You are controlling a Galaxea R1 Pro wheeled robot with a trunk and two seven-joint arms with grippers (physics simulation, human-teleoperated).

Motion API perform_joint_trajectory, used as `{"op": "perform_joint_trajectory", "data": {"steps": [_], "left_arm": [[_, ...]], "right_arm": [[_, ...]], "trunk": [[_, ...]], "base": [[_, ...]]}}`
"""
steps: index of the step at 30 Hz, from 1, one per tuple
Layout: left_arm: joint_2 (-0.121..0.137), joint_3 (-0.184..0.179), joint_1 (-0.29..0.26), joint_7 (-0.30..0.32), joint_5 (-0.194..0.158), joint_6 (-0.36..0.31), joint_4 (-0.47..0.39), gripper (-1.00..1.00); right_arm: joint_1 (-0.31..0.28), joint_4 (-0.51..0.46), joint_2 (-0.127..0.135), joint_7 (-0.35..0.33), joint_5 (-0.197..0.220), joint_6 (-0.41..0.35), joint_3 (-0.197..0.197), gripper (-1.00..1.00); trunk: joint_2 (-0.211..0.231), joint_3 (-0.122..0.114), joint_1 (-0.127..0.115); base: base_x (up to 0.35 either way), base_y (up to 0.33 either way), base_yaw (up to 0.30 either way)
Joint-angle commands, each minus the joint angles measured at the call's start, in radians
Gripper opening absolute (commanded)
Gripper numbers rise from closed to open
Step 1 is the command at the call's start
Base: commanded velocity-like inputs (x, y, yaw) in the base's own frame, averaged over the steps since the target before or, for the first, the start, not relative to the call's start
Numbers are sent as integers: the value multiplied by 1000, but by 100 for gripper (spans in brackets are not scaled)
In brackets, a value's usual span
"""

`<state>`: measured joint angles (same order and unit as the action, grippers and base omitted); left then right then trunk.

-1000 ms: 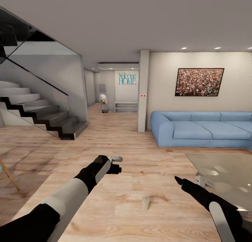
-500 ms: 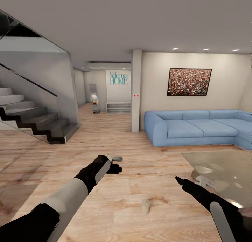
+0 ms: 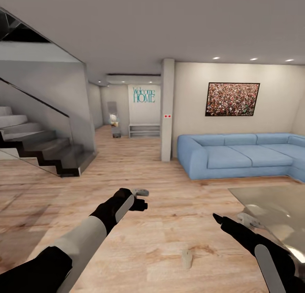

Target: Place each of the two pumpkins and all three candles from the living room inside a cabinet in the living room (use any cabinet), then make sure every cabinet is closed, and position the cauldron so it is next to a table in the living room.

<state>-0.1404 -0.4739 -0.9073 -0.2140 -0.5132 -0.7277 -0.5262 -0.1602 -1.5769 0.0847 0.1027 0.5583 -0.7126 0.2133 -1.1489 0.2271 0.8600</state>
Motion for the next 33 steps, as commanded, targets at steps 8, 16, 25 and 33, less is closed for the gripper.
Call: {"op": "perform_joint_trajectory", "data": {"steps": [8, 16, 25, 33], "left_arm": [[1, -7, -1, -8, -10, -2, -2, 100], [1, -8, -1, -8, -10, -2, -2, 100], [2, -9, -1, -8, -10, -2, -2, 100], [1, -39, -1, -8, -11, -1, -2, 100]], "right_arm": [[-1, -2, 0, 12, 11, -4, 0, 100], [-1, 8, 1, 12, 11, -4, 3, 100], [-1, 10, 2, 12, 11, -4, 4, 100], [-1, 18, 3, 9, 12, -5, 34, 100]], "trunk": [[-1, -1, 1], [-1, -6, 1], [-1, -7, 1], [-1, -8, 1]], "base": [[249, 255, -73], [256, 243, -247], [264, 201, -286], [231, 32, -293]]}}
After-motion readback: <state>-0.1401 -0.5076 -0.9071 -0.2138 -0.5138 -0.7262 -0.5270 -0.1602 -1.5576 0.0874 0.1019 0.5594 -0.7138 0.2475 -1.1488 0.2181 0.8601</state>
